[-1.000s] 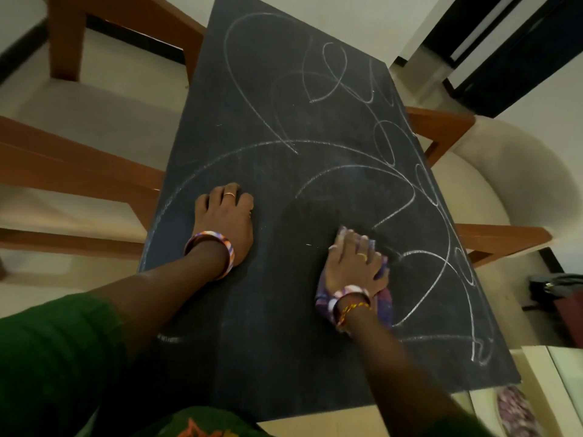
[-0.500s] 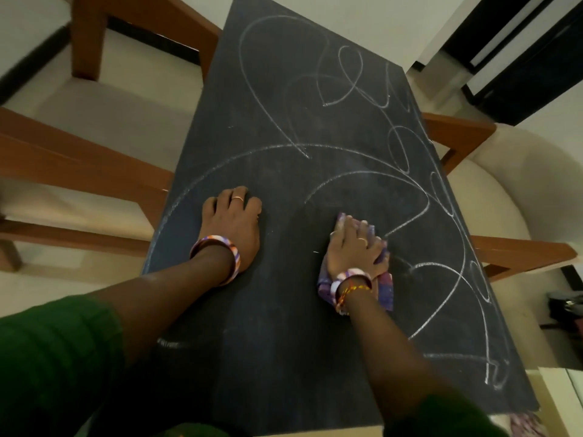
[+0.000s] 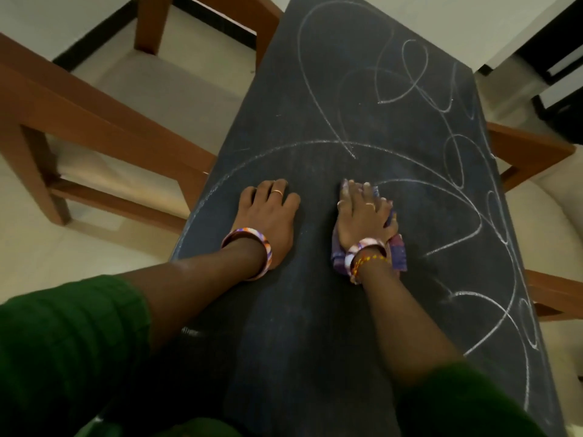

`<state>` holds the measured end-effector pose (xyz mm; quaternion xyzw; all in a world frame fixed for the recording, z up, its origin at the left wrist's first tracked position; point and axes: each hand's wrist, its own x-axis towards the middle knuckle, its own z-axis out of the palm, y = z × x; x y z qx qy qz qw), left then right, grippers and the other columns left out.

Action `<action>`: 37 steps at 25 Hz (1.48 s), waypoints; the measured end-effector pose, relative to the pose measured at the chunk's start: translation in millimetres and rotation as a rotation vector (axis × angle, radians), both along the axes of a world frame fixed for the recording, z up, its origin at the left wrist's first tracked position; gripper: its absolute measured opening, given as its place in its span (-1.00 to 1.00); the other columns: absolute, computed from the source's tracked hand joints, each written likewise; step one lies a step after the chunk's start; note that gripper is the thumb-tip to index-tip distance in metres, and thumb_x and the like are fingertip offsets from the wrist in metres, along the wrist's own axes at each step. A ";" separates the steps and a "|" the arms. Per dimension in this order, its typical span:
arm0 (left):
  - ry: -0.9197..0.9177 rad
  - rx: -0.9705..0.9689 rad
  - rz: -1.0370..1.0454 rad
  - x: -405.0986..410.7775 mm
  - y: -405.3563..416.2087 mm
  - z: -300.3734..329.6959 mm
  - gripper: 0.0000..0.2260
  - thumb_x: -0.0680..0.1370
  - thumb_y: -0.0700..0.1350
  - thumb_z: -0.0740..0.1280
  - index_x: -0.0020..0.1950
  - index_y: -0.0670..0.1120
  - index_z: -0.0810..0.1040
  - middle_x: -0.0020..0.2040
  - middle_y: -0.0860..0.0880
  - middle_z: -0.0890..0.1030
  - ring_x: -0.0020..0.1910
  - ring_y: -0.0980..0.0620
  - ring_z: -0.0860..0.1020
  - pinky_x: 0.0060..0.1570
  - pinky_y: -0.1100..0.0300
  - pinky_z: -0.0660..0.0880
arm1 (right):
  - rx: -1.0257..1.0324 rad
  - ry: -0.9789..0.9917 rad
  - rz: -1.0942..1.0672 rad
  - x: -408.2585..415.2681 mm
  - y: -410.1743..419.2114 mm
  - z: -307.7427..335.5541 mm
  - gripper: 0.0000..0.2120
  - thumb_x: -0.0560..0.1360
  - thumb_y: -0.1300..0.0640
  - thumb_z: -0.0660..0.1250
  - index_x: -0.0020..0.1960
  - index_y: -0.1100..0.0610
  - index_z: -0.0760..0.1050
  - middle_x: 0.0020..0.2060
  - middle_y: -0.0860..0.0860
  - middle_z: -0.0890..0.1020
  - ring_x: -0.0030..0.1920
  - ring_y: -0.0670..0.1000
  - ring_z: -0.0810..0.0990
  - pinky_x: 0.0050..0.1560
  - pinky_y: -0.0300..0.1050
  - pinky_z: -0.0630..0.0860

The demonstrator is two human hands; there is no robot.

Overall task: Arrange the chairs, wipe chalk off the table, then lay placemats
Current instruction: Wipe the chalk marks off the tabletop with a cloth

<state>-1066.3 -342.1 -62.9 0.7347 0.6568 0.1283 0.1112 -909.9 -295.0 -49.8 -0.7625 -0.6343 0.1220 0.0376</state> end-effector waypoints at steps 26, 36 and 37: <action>-0.016 -0.037 0.071 0.4 0.8 0.2 -0.70 0.61 -0.02 0.05 0.29 -0.03 0.40 0.44 -0.04 0.29 0.41 -0.08 0.24 0.39 0.00 0.08 | 0.007 0.081 -0.094 33.2 65.0 1.0 -0.56 0.61 -0.15 -0.10 0.48 -0.19 0.12 0.53 -0.10 0.06 0.51 0.15 -0.07 0.42 0.29 -0.16; 0.004 -0.026 0.112 1.4 0.7 2.5 -0.64 0.54 0.03 0.02 0.19 -0.04 0.48 0.38 -0.05 0.39 0.34 -0.09 0.35 0.32 -0.01 0.20 | 0.029 0.004 0.041 71.2 51.3 -3.7 -0.57 0.60 -0.16 -0.09 0.47 -0.27 0.08 0.53 -0.14 0.03 0.51 0.12 -0.08 0.42 0.27 -0.13; 0.003 -0.030 0.116 2.0 0.1 2.8 -0.64 0.54 0.03 0.02 0.20 -0.04 0.48 0.38 -0.05 0.39 0.35 -0.09 0.34 0.33 0.00 0.19 | 0.032 0.047 -0.042 67.7 75.3 -3.8 -0.56 0.61 -0.17 -0.13 0.47 -0.22 0.11 0.53 -0.10 0.05 0.51 0.15 -0.08 0.41 0.30 -0.15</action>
